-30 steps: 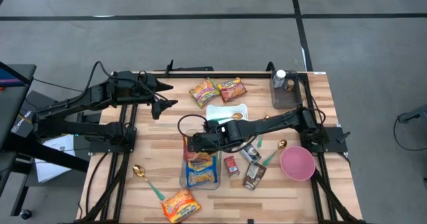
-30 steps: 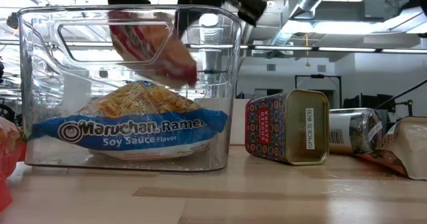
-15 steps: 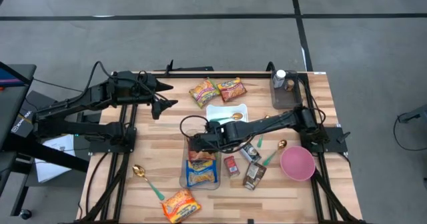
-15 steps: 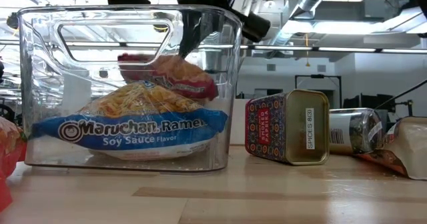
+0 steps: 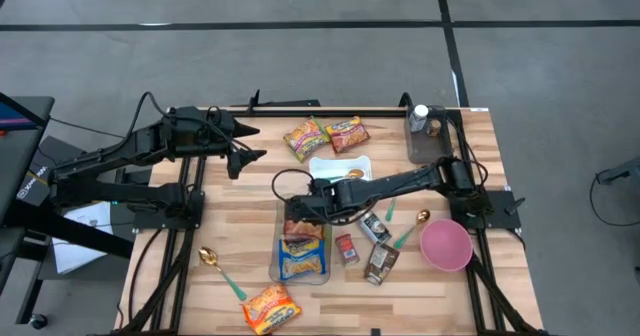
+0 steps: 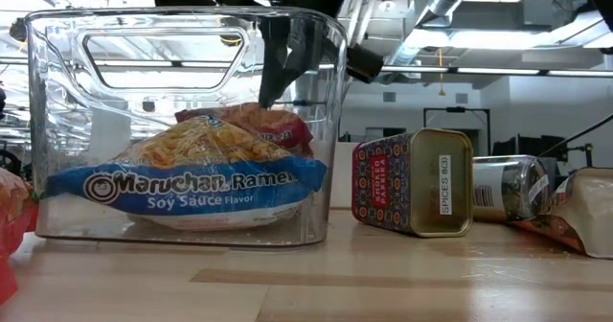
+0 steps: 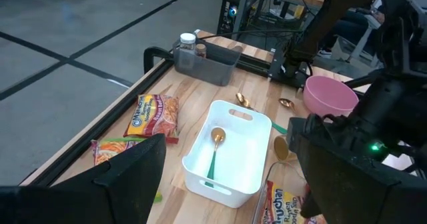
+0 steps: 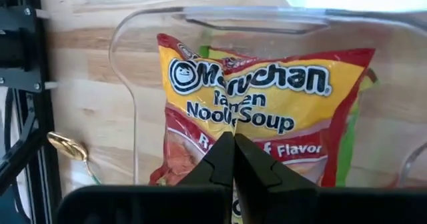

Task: Pick & Place Food Item
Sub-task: Put the red noodle pack into the transparent bin

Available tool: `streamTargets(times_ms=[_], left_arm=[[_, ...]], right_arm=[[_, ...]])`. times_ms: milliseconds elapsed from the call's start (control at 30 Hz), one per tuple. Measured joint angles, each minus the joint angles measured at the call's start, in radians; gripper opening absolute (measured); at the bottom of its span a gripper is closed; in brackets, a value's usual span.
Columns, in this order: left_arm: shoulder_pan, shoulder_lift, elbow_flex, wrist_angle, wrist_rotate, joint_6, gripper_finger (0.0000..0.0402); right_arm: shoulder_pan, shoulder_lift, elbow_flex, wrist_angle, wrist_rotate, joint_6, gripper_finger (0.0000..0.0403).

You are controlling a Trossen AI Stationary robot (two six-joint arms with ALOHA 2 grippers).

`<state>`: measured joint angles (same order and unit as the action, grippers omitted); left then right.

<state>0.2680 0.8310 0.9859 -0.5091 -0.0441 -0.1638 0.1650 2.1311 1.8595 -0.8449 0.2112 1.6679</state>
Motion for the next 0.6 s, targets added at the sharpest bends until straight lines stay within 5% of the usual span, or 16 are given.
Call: streamTargets(times_ms=[600], left_arm=[[0.0,0.0,0.0,-0.009,0.0,0.002,0.0328]], right_arm=[[0.002,0.069,0.002,0.052,-0.006,-0.059,0.0]])
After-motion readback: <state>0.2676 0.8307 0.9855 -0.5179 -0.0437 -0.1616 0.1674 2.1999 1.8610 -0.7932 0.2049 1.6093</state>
